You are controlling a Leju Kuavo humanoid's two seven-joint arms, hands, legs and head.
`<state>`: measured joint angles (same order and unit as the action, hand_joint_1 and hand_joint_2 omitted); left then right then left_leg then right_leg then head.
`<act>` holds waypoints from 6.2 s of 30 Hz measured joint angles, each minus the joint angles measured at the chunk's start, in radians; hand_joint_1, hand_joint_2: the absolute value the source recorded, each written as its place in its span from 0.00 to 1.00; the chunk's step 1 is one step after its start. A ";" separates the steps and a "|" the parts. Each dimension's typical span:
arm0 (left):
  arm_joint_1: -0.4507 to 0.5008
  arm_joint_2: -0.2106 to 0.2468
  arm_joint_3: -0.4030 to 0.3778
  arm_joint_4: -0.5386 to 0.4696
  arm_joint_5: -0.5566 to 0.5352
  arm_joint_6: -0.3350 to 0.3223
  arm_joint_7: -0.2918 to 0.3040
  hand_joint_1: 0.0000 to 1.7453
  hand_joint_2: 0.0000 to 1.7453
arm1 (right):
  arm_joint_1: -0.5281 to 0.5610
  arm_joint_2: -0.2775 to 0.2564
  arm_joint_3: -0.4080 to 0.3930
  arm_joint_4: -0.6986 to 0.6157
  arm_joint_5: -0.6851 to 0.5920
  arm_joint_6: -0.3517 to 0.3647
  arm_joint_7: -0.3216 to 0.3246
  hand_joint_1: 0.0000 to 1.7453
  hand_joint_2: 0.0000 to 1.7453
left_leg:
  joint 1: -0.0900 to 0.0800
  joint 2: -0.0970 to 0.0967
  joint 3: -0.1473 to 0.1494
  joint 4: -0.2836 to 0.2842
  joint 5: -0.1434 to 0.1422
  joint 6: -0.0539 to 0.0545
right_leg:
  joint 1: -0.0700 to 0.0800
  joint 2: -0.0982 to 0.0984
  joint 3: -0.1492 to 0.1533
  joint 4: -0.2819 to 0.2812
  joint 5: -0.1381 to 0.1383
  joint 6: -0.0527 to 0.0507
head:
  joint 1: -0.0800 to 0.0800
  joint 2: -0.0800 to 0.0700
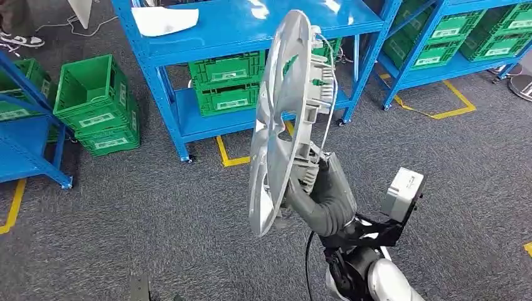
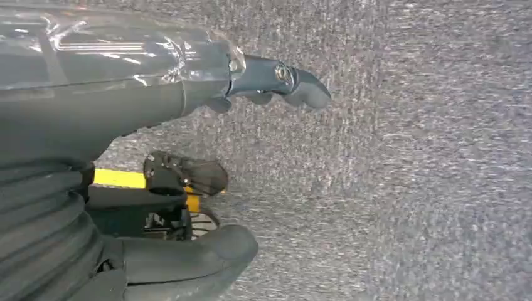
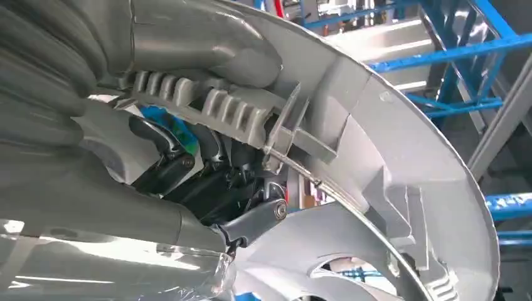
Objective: Take the parts from the cabinet and place them on the table.
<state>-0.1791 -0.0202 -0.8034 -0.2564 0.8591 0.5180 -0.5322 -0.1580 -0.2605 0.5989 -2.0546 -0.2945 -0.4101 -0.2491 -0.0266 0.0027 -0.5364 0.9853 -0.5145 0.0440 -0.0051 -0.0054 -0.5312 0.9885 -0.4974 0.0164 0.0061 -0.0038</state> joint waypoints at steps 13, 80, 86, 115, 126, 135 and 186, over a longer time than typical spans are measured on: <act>0.012 0.009 0.000 0.008 0.001 0.012 0.029 0.00 1.00 | -0.002 0.008 0.006 -0.003 0.074 0.037 -0.014 1.00 1.00 | 0.034 0.068 -0.019 0.066 -0.008 -0.058 | -0.014 -0.081 -0.011 -0.013 0.009 -0.012 | -0.014 0.000; 0.004 0.054 0.000 0.006 0.034 -0.051 -0.007 0.00 1.00 | -0.017 0.003 0.065 0.010 -0.010 0.260 -0.046 1.00 1.00 | 0.032 0.056 -0.016 -0.007 0.023 -0.026 | -0.019 -0.106 0.034 -0.019 -0.034 0.027 | 0.005 0.000; 0.009 0.055 0.001 0.006 0.053 -0.054 -0.030 0.00 1.00 | 0.015 -0.002 0.065 0.005 -0.049 0.296 -0.082 1.00 1.00 | 0.020 -0.045 -0.020 -0.006 0.031 -0.010 | -0.015 0.003 -0.119 0.305 -0.167 0.018 | 0.035 0.000; 0.004 0.057 0.004 0.002 0.053 -0.052 -0.032 0.00 1.00 | 0.004 -0.016 0.068 -0.003 -0.027 0.348 -0.056 1.00 1.00 | 0.024 -0.006 -0.037 0.005 0.034 -0.011 | -0.016 0.001 -0.106 0.291 -0.192 0.015 | 0.035 0.000; 0.008 0.053 0.004 0.003 0.052 -0.053 -0.030 0.00 1.00 | -0.005 -0.022 0.073 -0.003 -0.026 0.348 -0.052 1.00 1.00 | 0.006 -0.030 -0.022 0.011 0.016 -0.006 | 0.016 0.018 -0.006 -0.007 -0.005 -0.022 | 0.035 0.000; 0.008 0.055 0.004 0.003 0.040 -0.050 -0.019 0.00 1.00 | -0.002 -0.022 0.073 0.003 -0.074 0.337 -0.060 1.00 1.00 | 0.004 -0.016 -0.017 0.008 0.012 -0.005 | 0.014 0.030 -0.004 -0.009 -0.004 -0.025 | 0.027 0.000; 0.010 0.031 0.001 0.003 0.000 -0.009 0.012 0.00 1.00 | 0.002 -0.021 0.073 0.014 -0.081 0.339 -0.069 1.00 1.00 | 0.013 -0.004 -0.073 0.012 0.062 -0.041 | 0.005 -0.003 0.064 -0.050 -0.018 -0.040 | 0.035 0.000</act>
<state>-0.1690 0.0107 -0.8026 -0.2533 0.8587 0.5093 -0.5203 -0.1559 -0.2815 0.6722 -2.0409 -0.3758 -0.0713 -0.3181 -0.0137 -0.0014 -0.6094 0.9970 -0.4527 0.0031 0.0004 -0.0086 -0.4674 0.9381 -0.5154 -0.0232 0.0412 -0.0038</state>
